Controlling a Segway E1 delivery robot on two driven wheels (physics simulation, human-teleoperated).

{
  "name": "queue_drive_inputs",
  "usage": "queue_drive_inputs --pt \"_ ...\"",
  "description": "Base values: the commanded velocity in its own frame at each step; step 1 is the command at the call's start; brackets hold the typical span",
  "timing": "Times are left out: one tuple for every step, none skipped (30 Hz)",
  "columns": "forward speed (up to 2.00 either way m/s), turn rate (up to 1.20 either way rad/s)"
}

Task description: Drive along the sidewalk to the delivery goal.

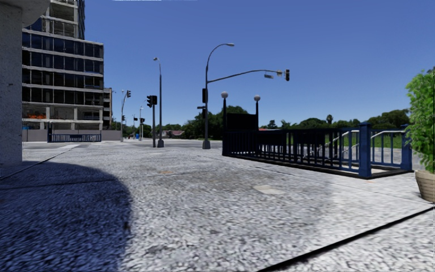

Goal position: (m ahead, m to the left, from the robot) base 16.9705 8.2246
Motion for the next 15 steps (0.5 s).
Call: queue_drive_inputs --pt "2.0 0.4" --pt "2.0 0.4" --pt "2.0 0.4" --pt "2.0 0.4" --pt "2.0 0.4" --pt "2.0 0.4" --pt "2.0 0.4" --pt "2.0 0.4" --pt "2.0 0.4" --pt "2.0 0.4" --pt "2.0 0.4" --pt "2.0 0.4" --pt "2.0 0.4" --pt "2.0 0.4" --pt "2.0 0.4"
